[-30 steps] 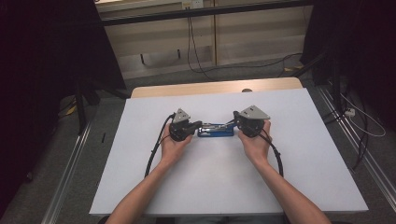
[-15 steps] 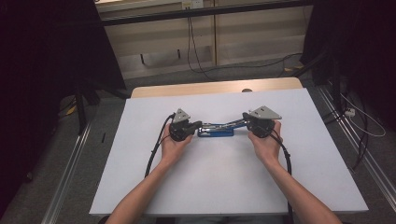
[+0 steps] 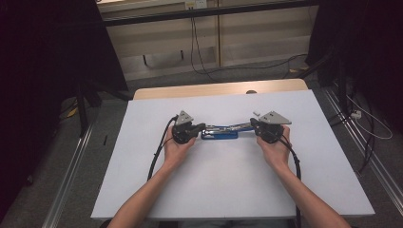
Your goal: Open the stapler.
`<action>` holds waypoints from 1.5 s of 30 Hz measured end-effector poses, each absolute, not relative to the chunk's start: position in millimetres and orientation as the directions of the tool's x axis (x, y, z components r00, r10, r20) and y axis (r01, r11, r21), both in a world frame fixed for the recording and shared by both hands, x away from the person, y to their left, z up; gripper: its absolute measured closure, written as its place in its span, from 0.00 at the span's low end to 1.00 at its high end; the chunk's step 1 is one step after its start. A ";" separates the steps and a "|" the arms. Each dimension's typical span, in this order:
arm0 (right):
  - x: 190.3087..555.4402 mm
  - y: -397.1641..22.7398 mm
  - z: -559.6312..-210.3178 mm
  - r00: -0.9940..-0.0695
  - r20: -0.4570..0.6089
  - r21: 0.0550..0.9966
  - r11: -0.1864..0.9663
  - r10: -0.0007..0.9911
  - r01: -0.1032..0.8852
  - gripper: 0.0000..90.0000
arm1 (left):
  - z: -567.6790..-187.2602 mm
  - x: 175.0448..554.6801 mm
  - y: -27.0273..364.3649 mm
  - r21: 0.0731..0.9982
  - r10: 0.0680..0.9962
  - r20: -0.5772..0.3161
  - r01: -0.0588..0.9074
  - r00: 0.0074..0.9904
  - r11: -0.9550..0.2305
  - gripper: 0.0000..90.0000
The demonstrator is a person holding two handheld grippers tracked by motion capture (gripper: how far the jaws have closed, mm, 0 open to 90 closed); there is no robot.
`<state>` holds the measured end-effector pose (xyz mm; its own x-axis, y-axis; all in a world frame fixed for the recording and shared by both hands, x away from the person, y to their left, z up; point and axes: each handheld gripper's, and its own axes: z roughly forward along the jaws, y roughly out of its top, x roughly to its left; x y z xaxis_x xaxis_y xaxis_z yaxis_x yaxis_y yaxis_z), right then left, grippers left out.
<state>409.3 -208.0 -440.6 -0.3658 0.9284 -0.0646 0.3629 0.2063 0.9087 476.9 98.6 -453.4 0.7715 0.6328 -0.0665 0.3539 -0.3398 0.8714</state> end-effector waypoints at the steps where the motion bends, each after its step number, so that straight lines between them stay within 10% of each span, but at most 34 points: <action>1: 409.0 -208.8 -441.4 -0.364 -0.068 0.907 0.210 0.929 0.366 1.00 | -453.5 476.8 98.5 0.871 0.633 -0.067 0.354 0.771 -0.339 1.00; 45: 412.0 -215.8 -448.2 -0.407 0.008 0.911 0.161 0.914 0.380 0.89 | -439.2 466.1 95.8 0.906 0.613 -0.058 0.299 0.788 -0.299 0.91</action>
